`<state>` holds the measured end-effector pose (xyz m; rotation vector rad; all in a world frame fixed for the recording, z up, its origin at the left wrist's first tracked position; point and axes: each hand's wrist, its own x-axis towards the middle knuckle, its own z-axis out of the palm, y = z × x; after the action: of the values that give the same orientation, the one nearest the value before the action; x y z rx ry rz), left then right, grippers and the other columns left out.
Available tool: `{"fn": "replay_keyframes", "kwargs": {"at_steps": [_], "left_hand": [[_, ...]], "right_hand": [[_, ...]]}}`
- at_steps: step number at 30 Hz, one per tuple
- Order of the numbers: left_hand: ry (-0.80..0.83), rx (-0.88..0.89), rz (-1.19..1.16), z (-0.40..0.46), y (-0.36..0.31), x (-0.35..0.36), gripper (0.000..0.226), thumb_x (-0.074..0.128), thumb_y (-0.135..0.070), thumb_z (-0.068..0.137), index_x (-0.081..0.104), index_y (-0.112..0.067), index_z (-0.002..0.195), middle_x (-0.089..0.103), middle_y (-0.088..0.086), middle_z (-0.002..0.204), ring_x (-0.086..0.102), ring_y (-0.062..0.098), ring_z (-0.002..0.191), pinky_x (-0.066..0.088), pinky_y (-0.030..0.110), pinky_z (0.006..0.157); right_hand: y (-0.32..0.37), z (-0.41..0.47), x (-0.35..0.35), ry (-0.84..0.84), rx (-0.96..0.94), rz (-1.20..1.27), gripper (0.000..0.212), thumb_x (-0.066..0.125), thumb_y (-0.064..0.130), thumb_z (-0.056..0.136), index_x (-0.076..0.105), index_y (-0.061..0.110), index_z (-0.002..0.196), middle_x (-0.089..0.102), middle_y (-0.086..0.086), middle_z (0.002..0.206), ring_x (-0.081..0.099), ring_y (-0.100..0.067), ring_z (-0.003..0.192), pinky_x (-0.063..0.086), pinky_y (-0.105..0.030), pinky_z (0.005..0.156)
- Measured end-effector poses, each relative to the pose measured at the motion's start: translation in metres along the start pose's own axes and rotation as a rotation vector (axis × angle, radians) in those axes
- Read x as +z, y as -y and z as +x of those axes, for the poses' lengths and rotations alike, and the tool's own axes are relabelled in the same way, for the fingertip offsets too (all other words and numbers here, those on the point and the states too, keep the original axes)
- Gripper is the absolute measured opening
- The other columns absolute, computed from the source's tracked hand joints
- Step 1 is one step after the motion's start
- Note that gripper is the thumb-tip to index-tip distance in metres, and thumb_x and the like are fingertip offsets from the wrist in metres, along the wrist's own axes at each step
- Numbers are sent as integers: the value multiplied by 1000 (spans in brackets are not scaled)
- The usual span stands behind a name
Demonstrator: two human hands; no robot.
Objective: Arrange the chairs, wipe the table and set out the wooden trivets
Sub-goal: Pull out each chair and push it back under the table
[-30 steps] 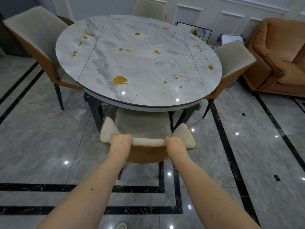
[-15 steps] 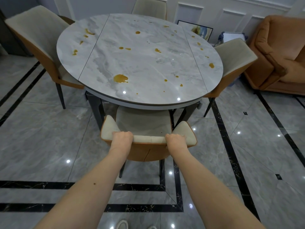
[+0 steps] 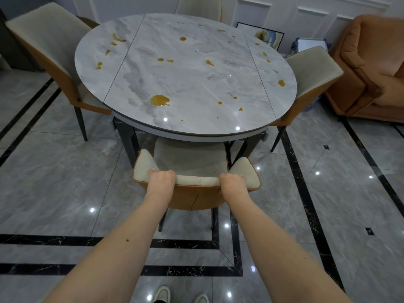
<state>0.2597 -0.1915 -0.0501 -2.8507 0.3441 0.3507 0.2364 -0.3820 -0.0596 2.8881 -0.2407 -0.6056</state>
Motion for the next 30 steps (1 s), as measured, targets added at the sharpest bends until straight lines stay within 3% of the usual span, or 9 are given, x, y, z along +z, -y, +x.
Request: {"fn": "replay_keyframes", "kwargs": {"at_steps": [22, 30], "left_hand": [[13, 4, 27, 1, -1, -1, 26, 58, -10, 88, 50, -14, 113, 66, 3, 107, 62, 25, 102, 38, 40, 98], [190, 63, 85, 8, -3, -22, 36, 50, -12, 94, 47, -10, 130, 56, 8, 128, 53, 26, 119, 40, 45, 103]], "right_hand": [[-2, -5, -2, 8, -10, -23, 33, 60, 16, 89, 48, 13, 121, 62, -7, 112, 58, -29, 106, 39, -50, 100], [-10, -15, -13, 46, -91, 19, 39, 59, 23, 89, 43, 14, 123, 58, -8, 116, 57, -29, 106, 41, -43, 96]]}}
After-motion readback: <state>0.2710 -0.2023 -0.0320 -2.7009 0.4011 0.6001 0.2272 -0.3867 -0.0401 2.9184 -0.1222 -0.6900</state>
